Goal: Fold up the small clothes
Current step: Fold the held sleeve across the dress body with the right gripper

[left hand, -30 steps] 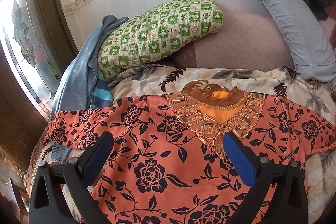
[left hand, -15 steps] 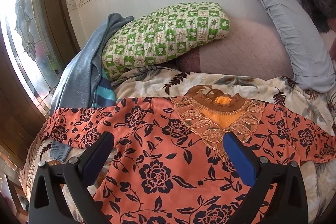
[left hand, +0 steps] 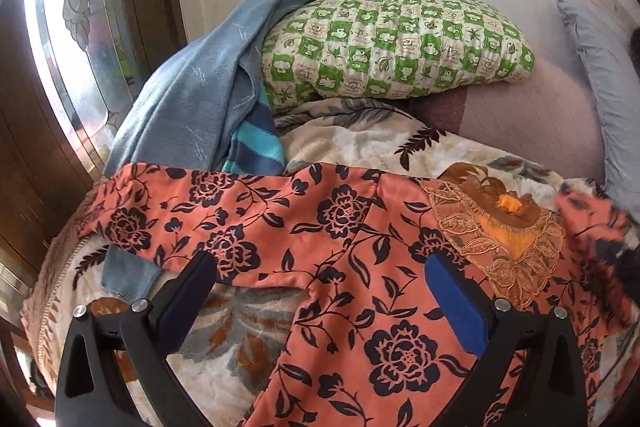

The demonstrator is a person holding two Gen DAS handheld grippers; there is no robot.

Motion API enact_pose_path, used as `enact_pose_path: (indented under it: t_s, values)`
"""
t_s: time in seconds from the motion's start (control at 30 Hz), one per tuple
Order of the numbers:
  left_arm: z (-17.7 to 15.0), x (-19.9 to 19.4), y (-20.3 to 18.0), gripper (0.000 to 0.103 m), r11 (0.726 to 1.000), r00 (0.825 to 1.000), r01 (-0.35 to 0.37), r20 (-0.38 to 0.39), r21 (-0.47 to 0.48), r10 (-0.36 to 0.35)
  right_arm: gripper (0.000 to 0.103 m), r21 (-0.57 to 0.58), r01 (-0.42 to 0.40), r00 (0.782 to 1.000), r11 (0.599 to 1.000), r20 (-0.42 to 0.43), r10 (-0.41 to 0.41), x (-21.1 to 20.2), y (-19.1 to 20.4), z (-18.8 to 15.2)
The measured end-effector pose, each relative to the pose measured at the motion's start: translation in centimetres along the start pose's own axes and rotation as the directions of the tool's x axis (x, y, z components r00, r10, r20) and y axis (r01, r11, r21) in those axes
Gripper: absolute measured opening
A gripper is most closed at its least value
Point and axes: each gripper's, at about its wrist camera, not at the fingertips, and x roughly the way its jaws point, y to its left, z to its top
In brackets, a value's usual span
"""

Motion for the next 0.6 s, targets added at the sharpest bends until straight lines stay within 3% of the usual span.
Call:
enact_pose_path:
  t_s: [0.17, 0.23, 0.3, 0.33, 0.4, 0.43, 0.5, 0.6]
  values:
    - [-0.4, 3.7, -0.6, 0.103, 0.989, 0.985, 0.123, -0.116, -0.076, -0.131, 0.010, -0.084, -0.037, 0.989, 0.996, -0.143, 0.025, 8.2, 1.3, -5.3]
    - [-0.9, 5.2, -1.6, 0.103, 0.985, 0.970, 0.156, -0.177, -0.080, -0.168, 0.012, -0.128, -0.040, 0.981, 0.991, -0.191, 0.015, 9.6, 0.7, -6.3]
    - [-1.4, 6.0, -2.9, 0.103, 0.979, 0.957, 0.186, -0.209, -0.081, -0.199, 0.016, -0.111, -0.120, 0.965, 0.987, -0.247, 0.089, 9.4, -0.2, -5.5]
    - [-1.6, 6.2, -3.7, 0.103, 0.976, 0.952, 0.202, -0.216, -0.081, -0.215, 0.025, -0.118, -0.137, 0.964, 0.984, -0.243, 0.105, 8.3, -0.6, -5.1]
    - [-1.7, 6.2, -5.5, 0.103, 0.966, 0.939, 0.249, -0.226, -0.075, -0.260, 0.063, -0.199, -0.151, 0.976, 0.968, -0.185, 0.114, 5.0, -0.7, -4.3]
    - [-1.8, 6.1, -6.6, 0.103, 0.963, 0.935, 0.264, -0.228, -0.062, -0.271, 0.090, -0.212, -0.167, 0.978, 0.963, -0.163, 0.134, 3.5, -1.1, -3.9]
    - [-2.0, 6.2, -8.7, 0.103, 0.970, 0.939, 0.244, -0.246, -0.015, -0.240, 0.091, -0.168, -0.226, 0.968, 0.959, -0.146, 0.202, 0.8, -2.3, -2.9]
    - [-2.6, 6.9, -10.9, 0.103, 0.982, 0.950, 0.179, -0.269, 0.051, -0.159, 0.090, -0.046, -0.237, 0.972, 0.970, -0.022, 0.236, -3.6, -6.1, -1.8]
